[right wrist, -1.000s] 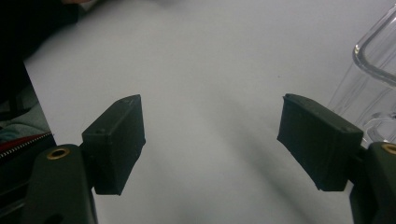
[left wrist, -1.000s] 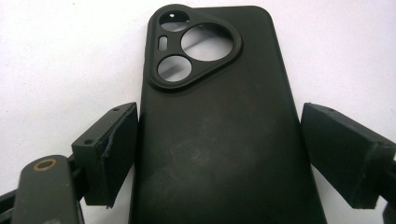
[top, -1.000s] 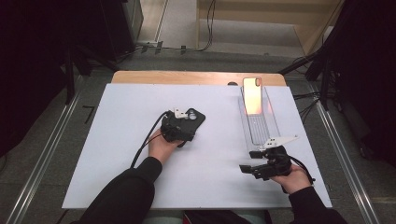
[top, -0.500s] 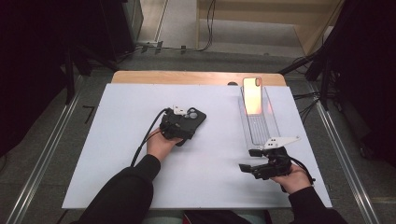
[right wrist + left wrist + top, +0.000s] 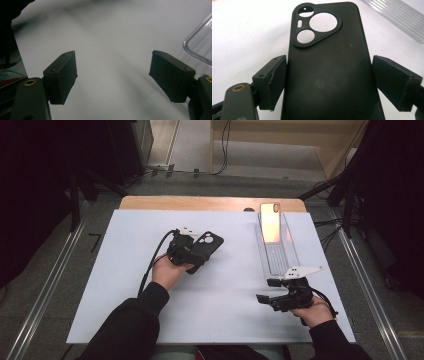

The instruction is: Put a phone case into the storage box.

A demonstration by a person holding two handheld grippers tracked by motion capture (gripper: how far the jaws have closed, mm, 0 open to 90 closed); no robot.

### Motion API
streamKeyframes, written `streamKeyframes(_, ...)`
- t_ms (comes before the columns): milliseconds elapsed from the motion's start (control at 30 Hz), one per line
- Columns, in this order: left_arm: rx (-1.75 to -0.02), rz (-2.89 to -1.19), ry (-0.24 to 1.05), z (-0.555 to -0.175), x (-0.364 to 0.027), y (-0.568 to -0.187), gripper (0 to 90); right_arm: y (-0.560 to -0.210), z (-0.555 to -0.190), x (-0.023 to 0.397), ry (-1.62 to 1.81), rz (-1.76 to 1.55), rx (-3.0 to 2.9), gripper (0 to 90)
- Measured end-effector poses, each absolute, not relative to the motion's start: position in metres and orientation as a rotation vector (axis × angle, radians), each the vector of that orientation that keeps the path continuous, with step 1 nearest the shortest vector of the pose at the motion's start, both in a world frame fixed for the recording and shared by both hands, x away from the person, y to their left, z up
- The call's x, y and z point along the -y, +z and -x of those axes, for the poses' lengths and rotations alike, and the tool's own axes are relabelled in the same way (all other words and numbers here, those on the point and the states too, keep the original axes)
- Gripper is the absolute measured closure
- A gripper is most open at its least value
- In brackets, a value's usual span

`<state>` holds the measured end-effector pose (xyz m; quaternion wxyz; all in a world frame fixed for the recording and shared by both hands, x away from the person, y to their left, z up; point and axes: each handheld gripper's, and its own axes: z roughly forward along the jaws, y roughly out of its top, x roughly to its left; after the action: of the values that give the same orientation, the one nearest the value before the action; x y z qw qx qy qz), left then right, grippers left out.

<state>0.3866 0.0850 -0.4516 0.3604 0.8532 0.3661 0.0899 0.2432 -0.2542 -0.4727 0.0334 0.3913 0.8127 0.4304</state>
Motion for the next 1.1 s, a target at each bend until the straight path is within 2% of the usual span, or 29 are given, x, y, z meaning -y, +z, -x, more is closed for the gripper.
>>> streamKeyframes(300,-0.906,-2.186,0.15,-0.366,-0.088,-0.437,15.5,-0.471,-0.242,0.254,1.334,-1.198,-2.494,19.9)
streamKeyframes(833,-0.933,-2.157,0.054,-0.328,-0.108,-0.438,15.4,-0.468,-0.24,0.25,1.322,-1.213,-2.5,19.9)
streamKeyframes(1100,-0.978,-2.113,0.054,-0.312,-0.101,-0.442,15.4,-0.459,-0.239,0.237,1.319,-1.204,-2.514,19.8)
